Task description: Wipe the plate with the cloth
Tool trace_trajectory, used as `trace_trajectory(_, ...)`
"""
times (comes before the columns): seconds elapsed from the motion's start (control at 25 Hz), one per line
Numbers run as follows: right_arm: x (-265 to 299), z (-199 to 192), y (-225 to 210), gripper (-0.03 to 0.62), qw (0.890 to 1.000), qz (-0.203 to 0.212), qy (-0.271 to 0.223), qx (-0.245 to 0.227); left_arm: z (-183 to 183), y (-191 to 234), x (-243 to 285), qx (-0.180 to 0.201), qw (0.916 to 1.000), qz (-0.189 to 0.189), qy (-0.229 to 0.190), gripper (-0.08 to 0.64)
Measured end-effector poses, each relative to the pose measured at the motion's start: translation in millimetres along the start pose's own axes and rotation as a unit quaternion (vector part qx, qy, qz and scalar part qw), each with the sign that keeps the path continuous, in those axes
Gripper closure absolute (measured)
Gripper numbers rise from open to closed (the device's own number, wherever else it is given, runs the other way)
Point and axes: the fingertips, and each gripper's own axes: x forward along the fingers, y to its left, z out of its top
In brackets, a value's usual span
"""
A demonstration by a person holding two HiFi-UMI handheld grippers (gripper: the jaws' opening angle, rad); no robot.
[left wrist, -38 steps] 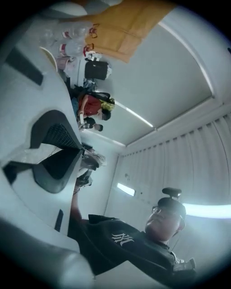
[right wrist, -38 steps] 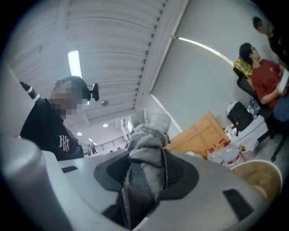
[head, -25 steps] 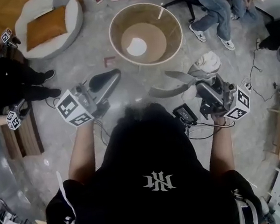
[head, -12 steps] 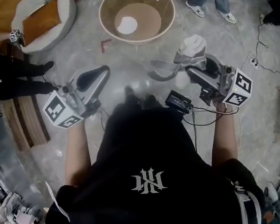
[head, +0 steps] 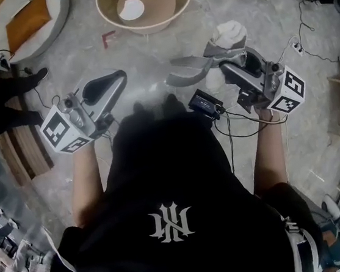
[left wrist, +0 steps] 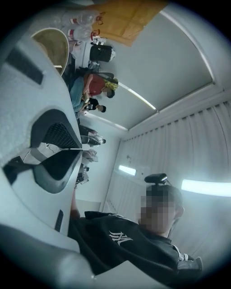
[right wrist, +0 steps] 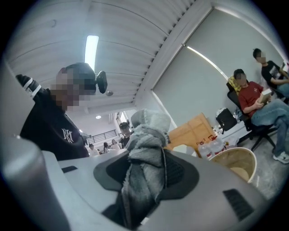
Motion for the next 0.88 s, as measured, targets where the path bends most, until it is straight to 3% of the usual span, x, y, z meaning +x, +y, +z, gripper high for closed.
trace_trajectory(0.24,-6,7,9,0.431,0.999,-0.029,-0.006,-0.013,2,-8,6,0.038,0.9987,-0.025,0.024,0.551)
trace_trajectory(0.48,5,24,15,0.431,0.999,-0.022,-0.033,-0.005,22,-2,5,0.039,0.9988,-0.021,0.021,0.551)
trace_trajectory(0.88,11,23,16,0.431,0.999,-0.025,-0.025,0.005,33,-7,5,0.044,0.9988,-0.019,0.012,0.551)
